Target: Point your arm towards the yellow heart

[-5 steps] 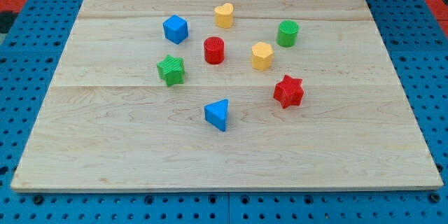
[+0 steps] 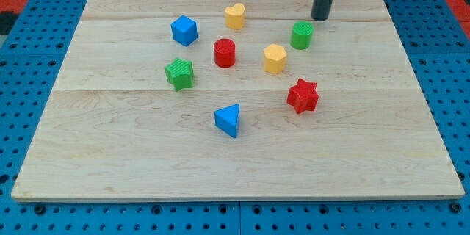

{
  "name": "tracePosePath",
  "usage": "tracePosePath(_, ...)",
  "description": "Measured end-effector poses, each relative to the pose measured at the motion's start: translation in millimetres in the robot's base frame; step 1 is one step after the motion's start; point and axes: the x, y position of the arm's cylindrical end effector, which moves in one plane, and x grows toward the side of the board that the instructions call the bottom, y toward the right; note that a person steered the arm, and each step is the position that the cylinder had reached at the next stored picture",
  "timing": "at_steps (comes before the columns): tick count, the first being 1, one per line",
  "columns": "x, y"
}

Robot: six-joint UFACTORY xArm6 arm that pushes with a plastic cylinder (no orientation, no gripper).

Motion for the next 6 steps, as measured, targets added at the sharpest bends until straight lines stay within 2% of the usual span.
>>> tracePosePath(6,0.1,-101.2)
